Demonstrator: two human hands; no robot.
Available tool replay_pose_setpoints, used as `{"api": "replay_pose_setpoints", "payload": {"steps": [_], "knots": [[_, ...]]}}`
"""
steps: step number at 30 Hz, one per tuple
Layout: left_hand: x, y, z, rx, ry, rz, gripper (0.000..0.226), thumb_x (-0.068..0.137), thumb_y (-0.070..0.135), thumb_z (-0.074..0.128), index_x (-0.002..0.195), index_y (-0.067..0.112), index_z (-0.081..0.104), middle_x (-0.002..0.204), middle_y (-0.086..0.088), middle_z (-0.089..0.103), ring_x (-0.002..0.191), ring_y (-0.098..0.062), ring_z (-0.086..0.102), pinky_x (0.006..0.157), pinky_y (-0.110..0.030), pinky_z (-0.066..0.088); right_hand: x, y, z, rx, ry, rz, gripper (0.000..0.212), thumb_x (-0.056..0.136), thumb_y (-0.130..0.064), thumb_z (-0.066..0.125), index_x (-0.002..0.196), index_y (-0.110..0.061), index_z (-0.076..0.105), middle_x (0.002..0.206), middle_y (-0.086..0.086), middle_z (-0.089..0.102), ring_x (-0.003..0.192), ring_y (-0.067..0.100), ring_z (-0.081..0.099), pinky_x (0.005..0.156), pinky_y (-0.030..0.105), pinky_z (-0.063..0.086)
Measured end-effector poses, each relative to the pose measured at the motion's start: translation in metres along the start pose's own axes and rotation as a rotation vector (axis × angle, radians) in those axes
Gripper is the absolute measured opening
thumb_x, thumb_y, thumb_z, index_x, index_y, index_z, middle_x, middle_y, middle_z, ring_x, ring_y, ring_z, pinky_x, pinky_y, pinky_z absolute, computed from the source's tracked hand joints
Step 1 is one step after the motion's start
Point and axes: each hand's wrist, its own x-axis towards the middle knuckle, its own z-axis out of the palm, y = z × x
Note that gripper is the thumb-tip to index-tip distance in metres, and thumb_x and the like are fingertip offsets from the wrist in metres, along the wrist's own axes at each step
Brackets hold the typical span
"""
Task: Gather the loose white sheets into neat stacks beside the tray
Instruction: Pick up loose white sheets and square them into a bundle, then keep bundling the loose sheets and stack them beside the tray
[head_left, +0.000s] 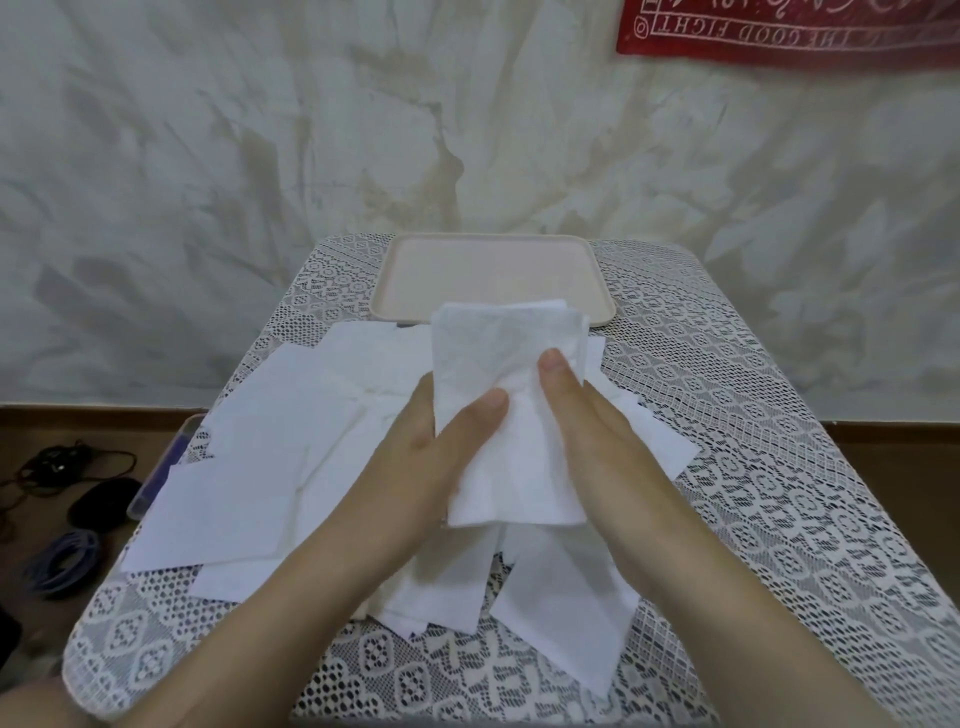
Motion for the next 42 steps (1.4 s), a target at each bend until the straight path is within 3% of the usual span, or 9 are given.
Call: {"api": "replay_pose_setpoints", "payload": {"steps": [5,12,16,18,20,26,34,38,42], "knots": [[-0.001,-0.005,0.013,0.088,0.024,0.027,0.059,0.086,0.062,0.059,0.141,0.04,0.052,0.123,0.03,0.07,0.11,0.011,0.066,0.083,-0.006,0.05,-0.001,0.001,-0.001,-0.012,0.069,-0.012,0.038,0.092,-0.073,0.044,0.105,-0.042,0.062,0.097,-0.023,0.073,0.094,-0.001,0.07,0.096,0.034,0.054],[0.021,0.011,0.039,0.003,0.112,-0.108,0.033,0.1,0.051,0.057,0.126,0.034,0.066,0.114,0.018,0.077,0.099,0.005,0.073,0.077,-0.012,0.054,-0.012,-0.007,-0.042,-0.026,-0.012,-0.048,0.02,0.098,-0.043,0.059,0.106,-0.032,0.073,0.102,-0.008,0.078,0.095,0.013,0.074,0.094,0.044,0.056],[0.042,0.022,0.071,0.041,0.02,-0.169,0.051,0.09,0.06,0.066,0.125,0.023,0.072,0.12,0.007,0.078,0.113,-0.015,0.073,0.104,-0.04,0.055,-0.001,-0.002,-0.083,0.015,0.094,-0.093,0.02,0.101,-0.024,0.057,0.11,-0.019,0.074,0.1,0.0,0.079,0.089,0.017,0.074,0.07,0.029,0.053],[0.053,0.022,0.088,0.049,0.02,-0.242,0.059,0.081,0.059,0.065,0.121,0.017,0.073,0.12,-0.001,0.078,0.116,-0.026,0.071,0.11,-0.053,0.05,0.009,0.003,-0.105,-0.002,0.161,-0.108,0.02,0.101,-0.026,0.059,0.112,-0.018,0.075,0.1,-0.002,0.079,0.091,0.016,0.074,0.07,0.028,0.052],[0.065,0.017,0.106,0.046,-0.012,-0.285,0.042,0.097,0.045,0.065,0.119,0.011,0.074,0.114,-0.005,0.08,0.112,-0.031,0.072,0.106,-0.053,0.053,0.02,0.01,-0.126,-0.016,0.212,-0.105,0.022,0.099,-0.032,0.062,0.108,-0.019,0.076,0.102,0.0,0.079,0.097,0.022,0.073,0.077,0.035,0.051],[0.105,0.005,0.154,0.011,-0.011,-0.302,0.026,0.105,0.025,0.063,0.113,0.003,0.074,0.1,-0.011,0.081,0.074,-0.018,0.077,0.062,-0.028,0.06,0.045,0.017,-0.174,0.02,0.313,-0.037,0.019,0.097,-0.037,0.065,0.102,-0.023,0.078,0.1,-0.001,0.078,0.097,0.025,0.072,0.083,0.044,0.056],[0.145,-0.007,0.18,0.133,-0.057,-0.307,0.044,0.102,0.04,0.065,0.109,-0.003,0.074,0.102,-0.01,0.078,0.089,-0.026,0.071,0.085,-0.036,0.055,0.074,0.014,-0.209,-0.049,0.417,-0.007,0.04,0.097,-0.038,0.067,0.136,-0.028,0.061,0.123,-0.004,0.064,0.106,0.016,0.062,0.092,0.037,0.051],[0.152,-0.013,0.181,0.243,-0.038,-0.242,0.051,0.099,0.05,0.065,0.086,0.001,0.069,0.083,-0.008,0.066,0.077,-0.021,0.059,0.075,-0.035,0.044,0.084,0.02,-0.206,-0.263,0.415,0.006,0.037,0.096,-0.049,0.056,0.115,-0.021,0.07,0.114,-0.004,0.071,0.106,0.021,0.065,0.098,0.047,0.053],[0.158,-0.014,0.178,0.391,-0.043,-0.226,0.053,0.084,0.067,0.06,0.071,0.016,0.062,0.069,-0.003,0.066,0.07,-0.026,0.066,0.081,-0.049,0.06,0.087,0.023,-0.205,-0.311,0.401,-0.029,0.03,0.1,-0.042,0.054,0.1,-0.015,0.066,0.097,-0.004,0.071,0.095,0.02,0.066,0.09,0.041,0.053]]}}
